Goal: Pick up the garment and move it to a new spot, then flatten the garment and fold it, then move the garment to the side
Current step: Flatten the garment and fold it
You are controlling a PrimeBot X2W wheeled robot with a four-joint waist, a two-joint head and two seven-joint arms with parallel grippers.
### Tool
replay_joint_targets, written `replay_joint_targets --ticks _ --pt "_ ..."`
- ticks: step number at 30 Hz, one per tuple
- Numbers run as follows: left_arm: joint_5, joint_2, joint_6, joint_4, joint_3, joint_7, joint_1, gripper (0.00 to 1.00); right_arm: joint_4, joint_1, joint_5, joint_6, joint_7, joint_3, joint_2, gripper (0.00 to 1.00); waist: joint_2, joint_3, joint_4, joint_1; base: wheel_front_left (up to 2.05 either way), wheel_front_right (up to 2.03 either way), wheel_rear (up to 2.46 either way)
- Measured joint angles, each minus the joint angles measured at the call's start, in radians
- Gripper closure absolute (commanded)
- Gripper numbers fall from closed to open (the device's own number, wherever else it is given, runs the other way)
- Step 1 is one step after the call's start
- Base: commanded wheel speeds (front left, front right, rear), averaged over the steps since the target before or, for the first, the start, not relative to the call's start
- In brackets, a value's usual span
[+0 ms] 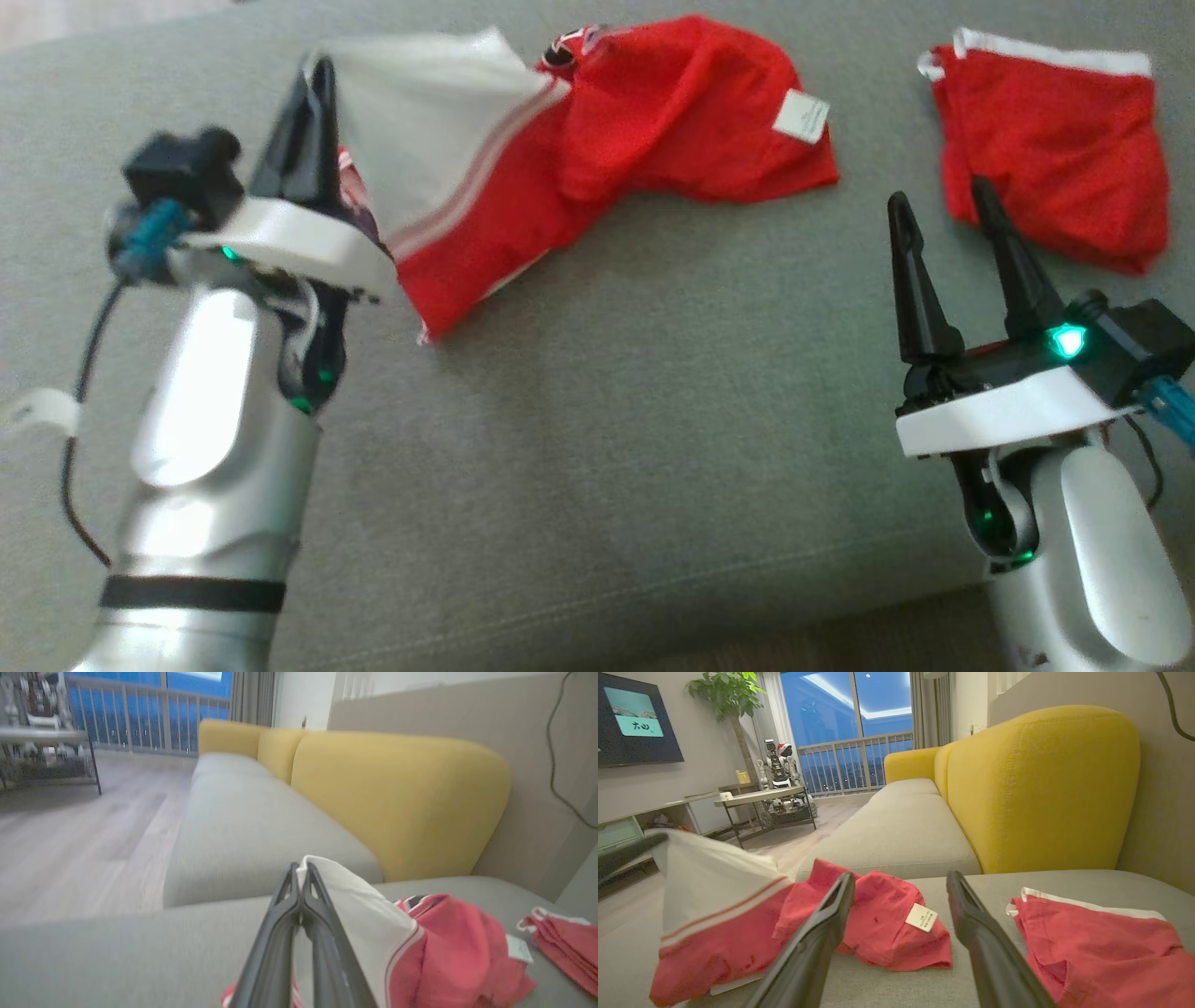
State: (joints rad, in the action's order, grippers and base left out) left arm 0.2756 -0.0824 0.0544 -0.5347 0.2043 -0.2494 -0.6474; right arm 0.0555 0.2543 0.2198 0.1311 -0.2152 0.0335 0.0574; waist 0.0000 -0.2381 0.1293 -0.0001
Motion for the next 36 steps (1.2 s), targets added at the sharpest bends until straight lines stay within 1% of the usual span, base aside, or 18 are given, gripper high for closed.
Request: replay_joint_targets --ticks 3,5,7,9,10,13,15,17,20,23,24,27,28,29,30,33,36 --pt "-0.037 -0.021 0.018 0.147 -0.001 -0.001 0.004 1.00 0.015 0.000 0.000 0.000 0.005 -0.005 0.000 0.00 0.0000 0.029 -0.030 0.0000 0.00 0.00 0.00" --pt "-0.060 -0.034 0.040 0.240 0.013 -0.007 0.024 1.00 0.027 0.000 0.002 0.000 0.005 -0.008 0.000 0.00 0.0000 0.049 -0.052 0.0000 0.00 0.00 0.00" --pt "-0.076 -0.049 0.054 0.318 0.051 -0.007 0.062 1.00 0.040 -0.001 0.002 0.000 0.006 -0.007 0.000 0.00 0.0000 0.066 -0.072 0.0000 0.00 0.00 0.00" --pt "-0.087 -0.070 0.065 0.382 0.109 -0.007 0.121 1.00 0.052 -0.002 0.005 0.000 0.006 -0.006 0.000 0.00 0.0000 0.082 -0.093 0.0000 0.00 0.00 0.00" --pt "-0.087 -0.070 0.065 0.382 0.109 -0.007 0.121 1.00 0.052 -0.002 0.005 0.000 0.006 -0.006 0.000 0.00 0.0000 0.082 -0.093 0.0000 0.00 0.00 0.00" --pt "-0.090 -0.109 0.070 0.453 0.225 -0.007 0.229 1.00 0.071 -0.003 0.012 0.000 0.006 -0.011 0.000 0.00 0.0000 0.100 -0.124 0.0000 0.00 0.00 0.00" --pt "-0.109 -0.148 0.071 0.484 0.320 0.002 0.295 1.00 0.078 -0.004 0.013 0.000 0.006 -0.017 0.000 0.00 0.0000 0.107 -0.144 0.0000 0.00 0.00 0.00" --pt "-0.130 -0.193 0.078 0.492 0.408 0.021 0.343 1.00 0.084 -0.004 0.013 0.000 0.006 -0.022 0.000 0.00 0.0000 0.110 -0.163 0.0000 0.00 0.00 0.00" --pt "-0.133 -0.248 0.078 0.464 0.494 0.028 0.386 1.00 0.094 -0.003 0.013 0.000 0.014 -0.023 0.000 0.00 0.0000 0.110 -0.187 0.0000 0.00 0.00 0.00" --pt "-0.116 -0.274 0.078 0.410 0.551 0.029 0.402 1.00 0.101 -0.002 0.013 0.000 0.015 -0.024 0.000 0.00 0.0000 0.107 -0.202 0.0000 0.00 0.00 0.00" --pt "-0.117 -0.285 0.078 0.377 0.589 0.029 0.399 1.00 0.103 -0.001 0.012 0.000 0.017 -0.024 -0.001 0.00 0.0000 0.104 -0.209 0.0001 0.00 0.00 0.00" --pt "-0.142 -0.291 0.078 0.311 0.649 0.026 0.388 1.00 0.107 0.000 0.010 0.000 0.023 -0.025 -0.001 0.00 0.0000 0.102 -0.216 0.0001 0.00 0.00 0.00" --pt "-0.158 -0.290 0.078 0.283 0.666 0.026 0.384 0.74 0.108 0.000 0.008 0.000 0.026 -0.025 -0.001 0.00 0.0000 0.102 -0.218 0.0001 0.00 0.00 0.00" --pt "-0.173 -0.288 0.077 0.256 0.676 0.026 0.380 0.06 0.108 0.000 0.007 0.000 0.026 -0.024 -0.001 0.00 0.0000 0.103 -0.219 0.0001 0.00 0.00 0.00" --pt "-0.175 -0.281 0.075 0.225 0.679 0.027 0.377 0.00 0.108 0.001 0.005 0.000 0.028 -0.023 -0.001 0.00 0.0000 0.103 -0.219 0.0001 0.00 0.00 0.00" --pt "-0.151 -0.245 0.051 0.162 0.671 0.026 0.377 0.00 0.109 0.002 0.003 0.000 0.031 -0.020 -0.001 0.00 0.0000 0.103 -0.216 0.0001 0.00 0.00 0.00" --pt "-0.100 -0.202 0.028 0.159 0.620 0.009 0.376 0.00 0.109 0.002 0.001 0.000 0.036 -0.020 -0.001 0.00 0.0000 0.104 -0.218 0.0001 0.00 0.00 0.00"
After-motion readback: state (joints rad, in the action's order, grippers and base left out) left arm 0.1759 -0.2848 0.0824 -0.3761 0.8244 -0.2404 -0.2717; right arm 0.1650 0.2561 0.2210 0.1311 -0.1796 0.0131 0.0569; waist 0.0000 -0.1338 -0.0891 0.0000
